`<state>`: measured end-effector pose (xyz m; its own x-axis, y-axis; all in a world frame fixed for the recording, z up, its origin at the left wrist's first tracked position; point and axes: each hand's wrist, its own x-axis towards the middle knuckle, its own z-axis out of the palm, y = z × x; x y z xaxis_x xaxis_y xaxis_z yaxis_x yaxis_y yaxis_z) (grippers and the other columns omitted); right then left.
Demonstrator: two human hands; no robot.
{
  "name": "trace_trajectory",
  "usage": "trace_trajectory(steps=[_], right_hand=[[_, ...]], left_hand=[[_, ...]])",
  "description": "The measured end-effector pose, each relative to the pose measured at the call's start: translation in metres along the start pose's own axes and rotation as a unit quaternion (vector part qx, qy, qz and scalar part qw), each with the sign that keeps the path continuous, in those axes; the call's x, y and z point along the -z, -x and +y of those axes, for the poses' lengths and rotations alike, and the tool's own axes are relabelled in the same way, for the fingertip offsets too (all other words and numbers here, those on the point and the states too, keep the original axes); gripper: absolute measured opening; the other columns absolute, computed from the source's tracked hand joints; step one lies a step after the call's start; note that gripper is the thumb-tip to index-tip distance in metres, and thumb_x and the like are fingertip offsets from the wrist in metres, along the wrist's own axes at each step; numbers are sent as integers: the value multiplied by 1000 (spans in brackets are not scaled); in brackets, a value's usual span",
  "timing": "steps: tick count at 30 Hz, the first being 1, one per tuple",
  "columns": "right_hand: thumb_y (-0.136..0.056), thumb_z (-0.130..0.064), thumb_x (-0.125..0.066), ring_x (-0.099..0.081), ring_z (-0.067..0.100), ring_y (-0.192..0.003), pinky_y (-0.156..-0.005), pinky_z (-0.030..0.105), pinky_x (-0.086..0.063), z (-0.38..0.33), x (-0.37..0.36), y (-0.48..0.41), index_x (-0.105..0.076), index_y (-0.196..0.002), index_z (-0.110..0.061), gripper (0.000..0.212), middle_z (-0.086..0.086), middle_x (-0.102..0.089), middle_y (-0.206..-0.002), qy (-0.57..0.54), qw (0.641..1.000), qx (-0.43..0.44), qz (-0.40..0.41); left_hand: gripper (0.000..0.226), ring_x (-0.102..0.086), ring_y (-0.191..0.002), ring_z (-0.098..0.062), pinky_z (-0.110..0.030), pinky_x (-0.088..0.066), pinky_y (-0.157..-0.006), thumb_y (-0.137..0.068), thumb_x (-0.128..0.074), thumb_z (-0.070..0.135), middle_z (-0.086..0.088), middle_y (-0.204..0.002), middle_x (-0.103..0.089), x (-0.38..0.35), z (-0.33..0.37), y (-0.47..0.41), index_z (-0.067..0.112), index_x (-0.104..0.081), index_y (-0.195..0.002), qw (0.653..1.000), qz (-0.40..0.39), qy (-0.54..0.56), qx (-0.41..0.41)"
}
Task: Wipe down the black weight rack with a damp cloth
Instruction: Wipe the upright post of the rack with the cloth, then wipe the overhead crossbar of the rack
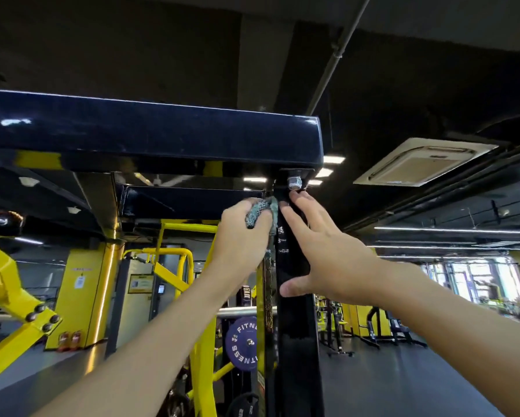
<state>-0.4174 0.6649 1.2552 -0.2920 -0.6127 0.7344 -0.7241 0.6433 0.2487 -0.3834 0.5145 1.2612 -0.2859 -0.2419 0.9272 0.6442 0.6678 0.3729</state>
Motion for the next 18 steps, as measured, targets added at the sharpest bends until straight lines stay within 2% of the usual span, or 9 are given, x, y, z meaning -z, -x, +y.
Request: trace_trajectory(steps=[1, 3, 5, 7, 10, 12, 14, 16, 18], right_hand=[[-74, -57, -77, 19, 8, -147, -115, 37, -30, 1, 0, 0, 9, -157, -28, 122, -17, 24, -158, -17, 1000, 7, 10], [-75, -52, -78, -15, 7, -147, -109, 29, -37, 4, 5, 1, -17, -154, -32, 103, -15, -12, -156, -98, 992, 25, 81], [-77, -45, -79, -43, -7, -121, -92, 16, -44, 8, 17, 2, -34, -138, -36, 77, -22, -40, -130, -243, 947, 35, 208], [-80, -36, -78, -42, -13, -112, -88, 7, -41, 10, 33, 2, -32, -140, -33, 75, -20, -38, -128, -291, 910, 79, 285], [-85, -21, -75, -37, -12, -110, -95, -1, -32, 11, 49, -9, -38, -146, -14, 71, -6, -33, -138, -239, 909, 144, 309], [-87, -11, -70, -43, 0, -108, -94, 8, -40, 17, 60, -24, -52, -135, -5, 52, 4, -45, -133, -217, 895, 139, 365], [-90, -6, -64, -51, 14, -109, -94, 20, -45, 28, 70, -42, -58, -128, -2, 38, 9, -51, -129, -188, 884, 107, 414], [-93, -2, -60, -52, 22, -113, -99, 26, -43, 39, 78, -59, -58, -130, -2, 37, 9, -52, -132, -161, 884, 80, 431], [-92, 2, -59, -54, 28, -112, -100, 35, -45, 37, 75, -72, -62, -125, -1, 34, 12, -56, -130, -128, 889, 95, 429]], left_hand=[[14, -64, -83, -4, -19, -54, -70, -99, -57, 16, 10, -90, -68, 7, 7, 9, 21, -68, -107, 998, -6, -38, -54], [20, -61, -94, 3, -12, -50, -76, -97, -60, 15, 16, -97, -66, 15, 29, 19, 23, -66, -114, 983, -5, -98, -155], [18, -62, -94, 2, -13, -50, -76, -96, -63, 15, 16, -97, -63, 18, 54, 18, 22, -61, -112, 975, 21, -102, -197], [19, -66, -84, -8, -25, -57, -69, -94, -67, 18, 5, -91, -64, 15, 78, 10, 16, -52, -106, 980, 49, -78, -178], [23, -67, -82, -19, -38, -59, -68, -93, -69, 24, -5, -92, -64, 6, 114, -3, 14, -51, -104, 990, 34, -80, -109], [18, -70, -86, -20, -37, -61, -71, -93, -66, 25, -4, -96, -68, 5, 130, -12, 19, -55, -106, 994, -20, -85, -68], [14, -70, -88, -17, -31, -59, -72, -96, -59, 22, 2, -103, -69, 15, 137, -22, 24, -59, -110, 991, -39, -105, -79], [30, -63, -105, -14, -30, -53, -87, -96, -56, 22, 6, -124, -59, 32, 132, -35, 26, -58, -126, 952, -7, -275, -132], [51, -45, -132, -20, -40, -40, -108, -94, -57, 27, 1, -146, -46, 46, 121, -44, 25, -46, -145, 860, -17, -486, -152]])
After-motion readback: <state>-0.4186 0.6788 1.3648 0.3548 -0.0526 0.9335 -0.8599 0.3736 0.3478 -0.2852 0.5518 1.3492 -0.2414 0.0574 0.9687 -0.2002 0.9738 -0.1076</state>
